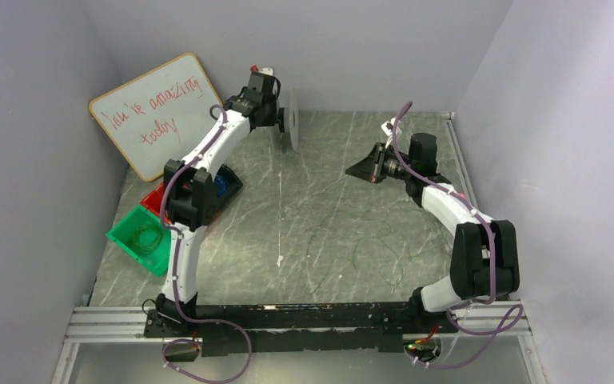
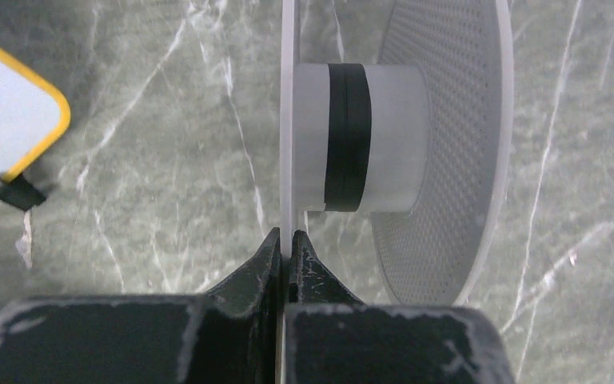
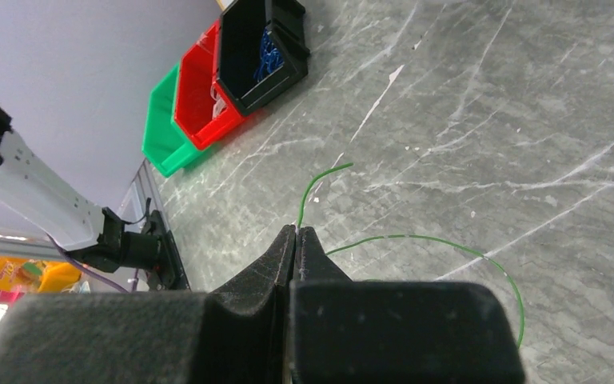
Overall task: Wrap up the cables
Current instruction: Place the cable reel at the center of the board.
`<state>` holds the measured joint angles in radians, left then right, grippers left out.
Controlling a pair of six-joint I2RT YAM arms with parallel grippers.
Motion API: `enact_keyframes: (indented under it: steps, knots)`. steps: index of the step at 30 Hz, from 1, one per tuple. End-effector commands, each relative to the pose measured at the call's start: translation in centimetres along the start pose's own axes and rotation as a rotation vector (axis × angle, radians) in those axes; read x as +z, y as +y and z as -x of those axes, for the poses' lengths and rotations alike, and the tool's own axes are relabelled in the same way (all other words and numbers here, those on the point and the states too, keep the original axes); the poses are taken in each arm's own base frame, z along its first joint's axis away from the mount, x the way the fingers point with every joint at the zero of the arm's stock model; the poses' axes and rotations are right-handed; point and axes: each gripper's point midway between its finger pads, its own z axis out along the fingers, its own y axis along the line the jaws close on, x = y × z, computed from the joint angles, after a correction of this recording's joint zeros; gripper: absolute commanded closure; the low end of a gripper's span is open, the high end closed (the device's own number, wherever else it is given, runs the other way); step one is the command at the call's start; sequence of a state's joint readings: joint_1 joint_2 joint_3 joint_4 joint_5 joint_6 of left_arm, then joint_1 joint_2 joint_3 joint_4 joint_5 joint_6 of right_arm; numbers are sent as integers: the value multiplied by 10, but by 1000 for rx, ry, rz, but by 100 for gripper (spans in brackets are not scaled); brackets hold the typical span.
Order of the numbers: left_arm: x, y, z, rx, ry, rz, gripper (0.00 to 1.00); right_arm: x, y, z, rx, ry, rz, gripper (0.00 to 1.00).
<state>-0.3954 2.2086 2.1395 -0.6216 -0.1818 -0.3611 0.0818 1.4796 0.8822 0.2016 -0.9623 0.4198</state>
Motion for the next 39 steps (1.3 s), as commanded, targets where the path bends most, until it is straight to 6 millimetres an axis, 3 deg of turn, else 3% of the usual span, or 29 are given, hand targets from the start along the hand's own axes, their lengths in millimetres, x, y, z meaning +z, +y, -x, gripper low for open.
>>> enact_keyframes:
  steps: [1,6,13,23,27,29,31,33,35,39]
  knots:
    - [3,5,52,-41,-131,-12,97,-7,17,28,-112,-61,15,100]
    - [18,15,51,-45,-133,11,89,-9,19,30,-122,-68,15,100]
    - [11,8,59,-59,-143,-42,47,-9,17,29,-112,-66,12,100]
    - [-43,-16,100,-47,-221,-177,21,-11,15,31,-106,-73,14,100]
    - [-75,-28,113,18,-253,-256,7,-13,16,32,-104,-77,20,100]
    - [-98,-38,117,95,-267,-328,6,-14,19,33,-98,-77,36,100]
    - [-123,-53,110,217,-260,-455,6,-16,23,33,-97,-74,60,100]
    - [-158,-79,89,390,-240,-667,6,-17,28,33,-100,-68,83,100]
    - [-197,-102,63,525,-224,-850,6,-18,34,33,-98,-61,113,100]
    - [-237,-141,-8,747,-136,-1056,6,-22,50,33,-125,-45,177,100]
